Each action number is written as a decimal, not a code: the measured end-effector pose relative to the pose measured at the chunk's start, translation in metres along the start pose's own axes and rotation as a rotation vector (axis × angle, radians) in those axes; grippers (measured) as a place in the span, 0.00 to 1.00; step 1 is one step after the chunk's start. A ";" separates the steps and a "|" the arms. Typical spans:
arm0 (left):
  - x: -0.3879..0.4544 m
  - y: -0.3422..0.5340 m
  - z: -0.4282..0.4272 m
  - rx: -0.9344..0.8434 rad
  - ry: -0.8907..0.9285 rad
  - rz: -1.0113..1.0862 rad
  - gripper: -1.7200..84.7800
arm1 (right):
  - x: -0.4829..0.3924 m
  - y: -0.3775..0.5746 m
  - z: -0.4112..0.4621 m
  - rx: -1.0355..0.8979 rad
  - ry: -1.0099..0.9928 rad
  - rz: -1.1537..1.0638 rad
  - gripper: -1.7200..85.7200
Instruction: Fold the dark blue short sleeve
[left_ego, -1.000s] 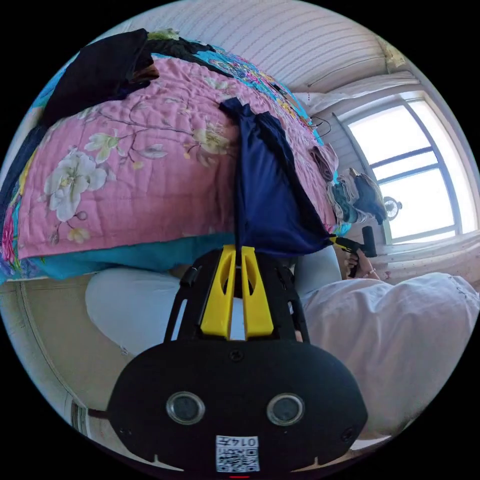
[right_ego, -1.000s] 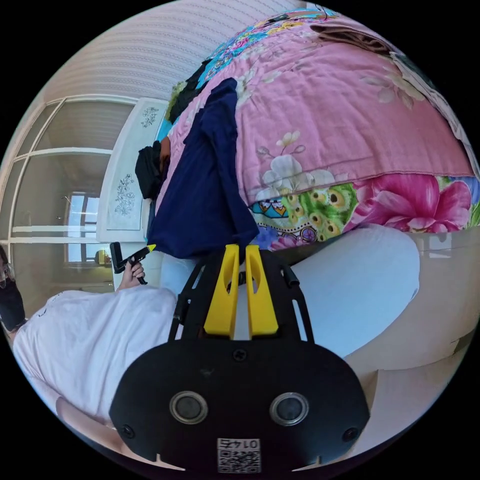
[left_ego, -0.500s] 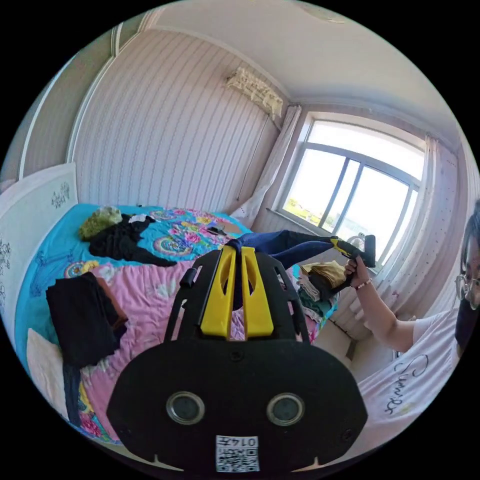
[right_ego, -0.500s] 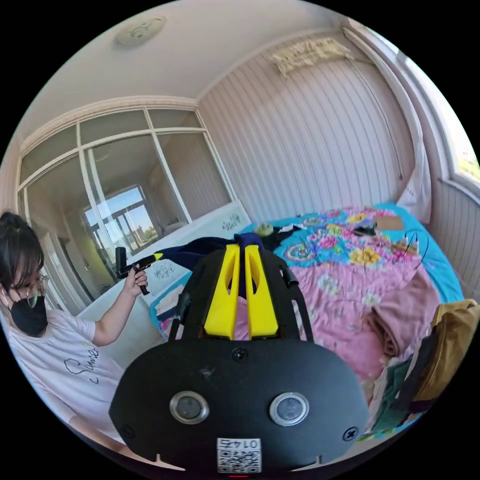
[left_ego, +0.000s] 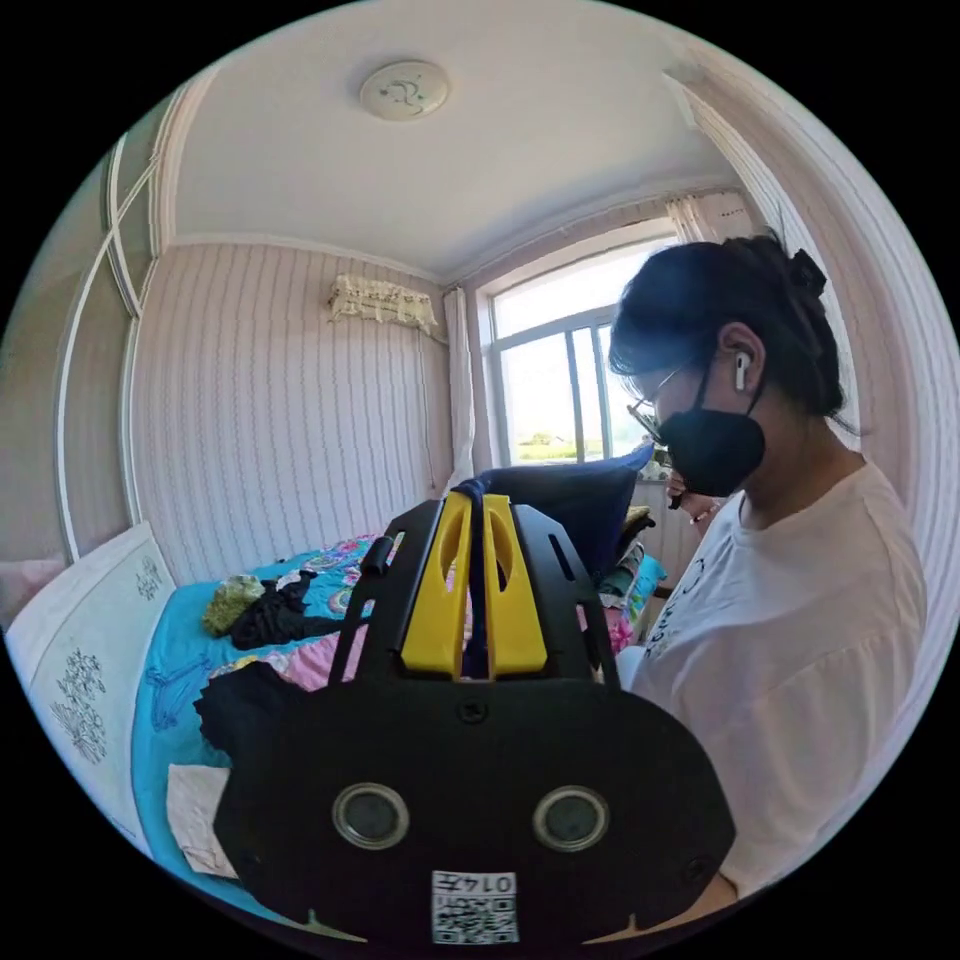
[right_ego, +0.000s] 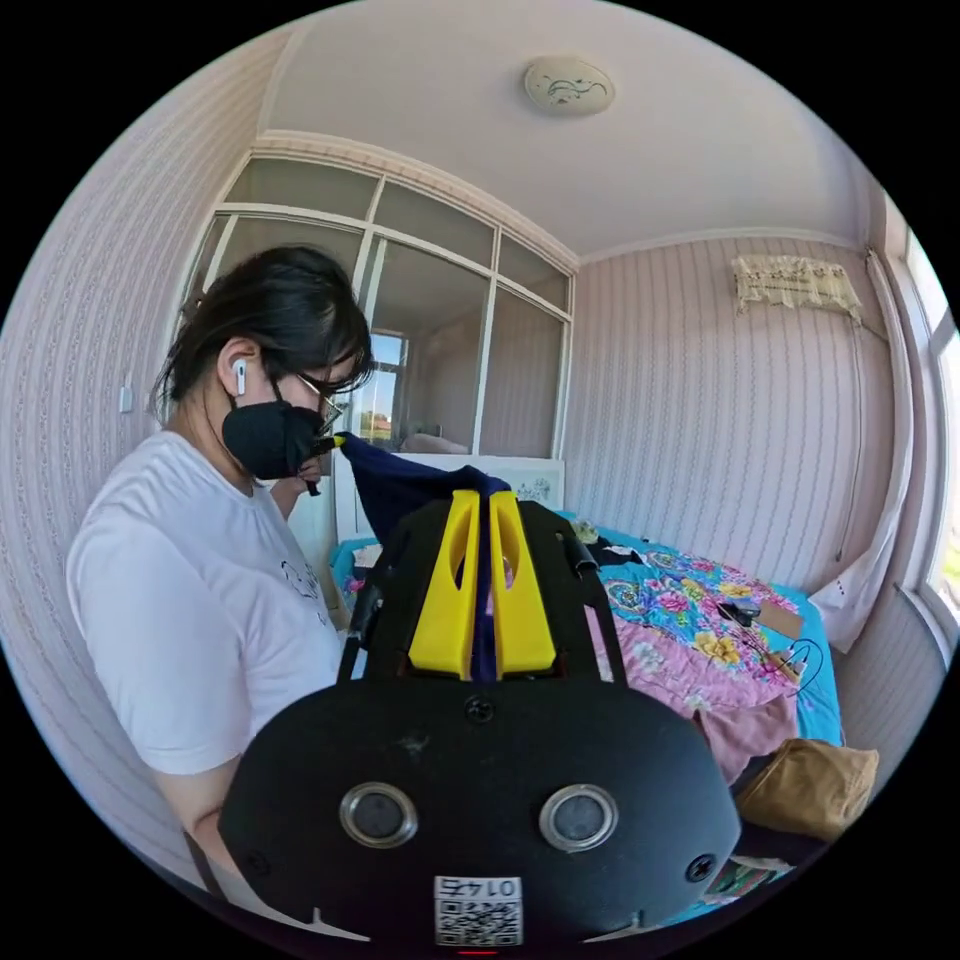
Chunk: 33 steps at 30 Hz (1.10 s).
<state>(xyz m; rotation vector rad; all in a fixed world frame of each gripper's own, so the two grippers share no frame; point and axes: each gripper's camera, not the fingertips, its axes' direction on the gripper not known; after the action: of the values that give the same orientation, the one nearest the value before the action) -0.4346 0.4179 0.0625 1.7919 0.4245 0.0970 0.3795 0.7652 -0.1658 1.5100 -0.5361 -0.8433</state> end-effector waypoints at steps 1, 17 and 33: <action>0.000 -0.006 0.001 0.000 -0.020 0.000 0.01 | 0.008 -0.007 0.005 -0.002 -0.034 0.020 0.03; -0.225 -0.033 0.282 -0.167 -0.021 -0.532 0.01 | 0.251 -0.042 0.148 -0.017 0.205 0.480 0.03; -0.273 0.325 0.358 -0.803 0.057 -0.943 0.01 | 0.322 0.306 0.229 -0.562 0.065 1.074 0.03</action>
<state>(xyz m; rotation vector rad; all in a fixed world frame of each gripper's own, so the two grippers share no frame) -0.5103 -0.0684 0.3187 0.6889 1.0558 -0.3074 0.4490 0.3354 0.0788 0.5629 -0.8501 -0.0649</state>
